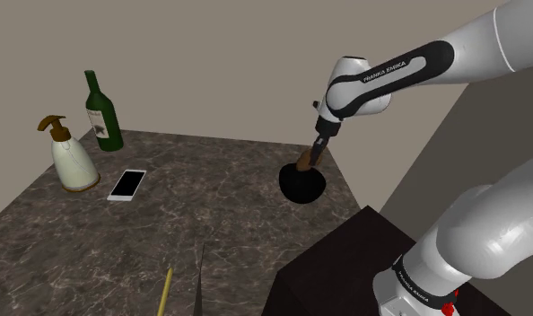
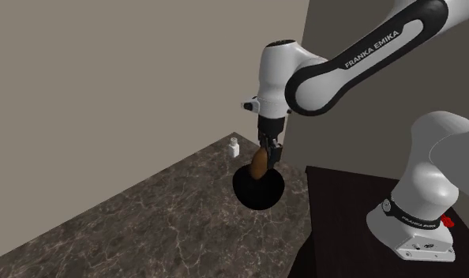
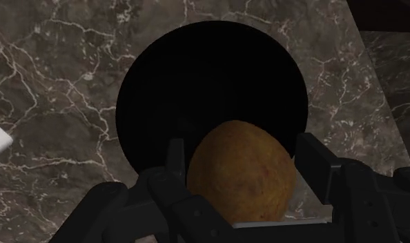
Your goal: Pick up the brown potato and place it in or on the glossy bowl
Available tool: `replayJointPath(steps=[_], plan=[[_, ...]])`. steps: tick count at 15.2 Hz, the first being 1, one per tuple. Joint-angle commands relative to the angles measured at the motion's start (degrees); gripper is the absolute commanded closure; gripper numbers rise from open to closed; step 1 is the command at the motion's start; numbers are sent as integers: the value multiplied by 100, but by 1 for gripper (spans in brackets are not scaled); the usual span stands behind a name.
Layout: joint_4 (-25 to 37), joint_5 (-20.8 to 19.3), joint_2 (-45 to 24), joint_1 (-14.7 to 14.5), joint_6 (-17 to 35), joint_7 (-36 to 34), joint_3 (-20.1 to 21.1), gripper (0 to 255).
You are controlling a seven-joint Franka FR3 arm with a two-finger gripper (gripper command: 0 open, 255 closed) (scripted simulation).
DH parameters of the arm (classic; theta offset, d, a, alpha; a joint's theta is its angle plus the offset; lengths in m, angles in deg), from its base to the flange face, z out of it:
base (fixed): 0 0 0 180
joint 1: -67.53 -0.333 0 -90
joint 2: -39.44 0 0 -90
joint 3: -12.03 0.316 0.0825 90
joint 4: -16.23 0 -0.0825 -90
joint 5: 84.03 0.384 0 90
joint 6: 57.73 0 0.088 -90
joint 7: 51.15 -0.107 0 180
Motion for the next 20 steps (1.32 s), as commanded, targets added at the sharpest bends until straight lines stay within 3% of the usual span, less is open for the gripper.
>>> replayJointPath(steps=[1, 11, 19, 20], plan=[[-83, 13, -63, 0, 147, 22, -9, 255], [-342, 199, -776, -49, 1110, 195, -39, 255], [-342, 200, -776, -48, 1110, 195, -38, 255], [-342, 200, -776, -48, 1110, 195, -38, 0]])
